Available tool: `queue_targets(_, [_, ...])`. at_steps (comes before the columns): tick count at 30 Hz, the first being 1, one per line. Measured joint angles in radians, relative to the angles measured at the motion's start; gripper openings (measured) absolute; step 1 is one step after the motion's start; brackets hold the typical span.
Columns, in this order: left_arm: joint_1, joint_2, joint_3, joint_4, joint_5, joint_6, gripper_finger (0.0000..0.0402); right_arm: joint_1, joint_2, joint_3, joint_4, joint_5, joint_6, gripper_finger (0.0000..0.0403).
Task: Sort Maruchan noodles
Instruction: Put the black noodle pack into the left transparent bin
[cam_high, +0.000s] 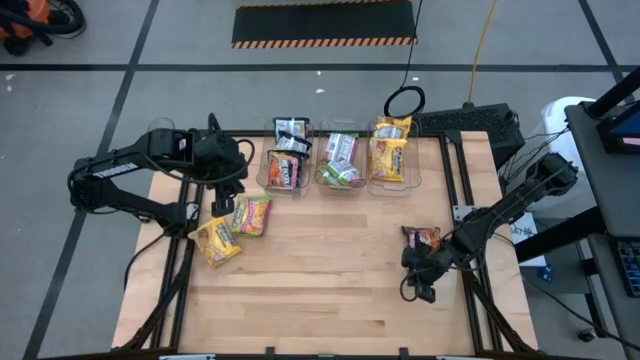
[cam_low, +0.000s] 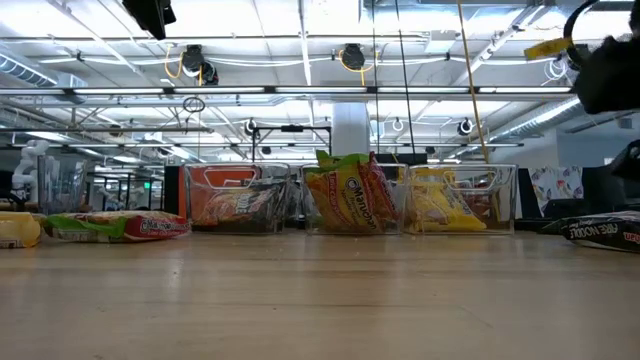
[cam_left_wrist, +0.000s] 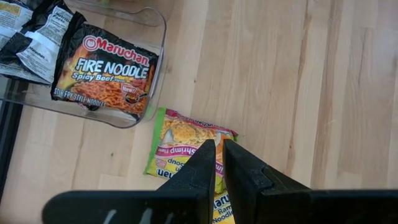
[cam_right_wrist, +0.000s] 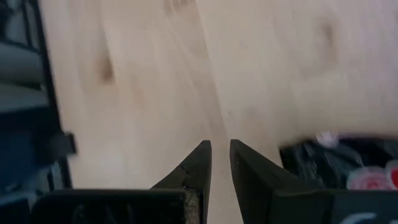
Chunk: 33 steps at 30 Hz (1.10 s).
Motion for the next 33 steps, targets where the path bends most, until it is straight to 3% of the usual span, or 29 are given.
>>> queue_targets(4, [0.0, 0.0, 0.0, 0.0, 0.0, 0.0, 0.0037, 0.0, 0.0, 0.0, -0.09, -0.068, -0.029, 0.0052])
queue_targets(16, [0.0, 0.0, 0.0, 0.0, 0.0, 0.001, 0.0037, 0.0, 0.0, 0.005, -0.182, -0.069, -0.114, 0.0052])
queue_targets(19, [0.0, 0.0, 0.0, 0.0, 0.0, 0.006, 0.0037, -0.002, 0.0, 0.046, -0.226, -0.057, -0.172, 0.0052])
queue_targets(25, [0.0, 0.0, 0.0, 0.021, 0.0, 0.005, 0.0037, -0.02, -0.001, 0.167, -0.395, 0.066, -0.252, 0.0052])
queue_targets(33, [0.0, 0.0, 0.0, 0.049, 0.0, 0.0, 0.0037, -0.001, 0.04, 0.175, -0.505, 0.024, -0.266, 0.0052])
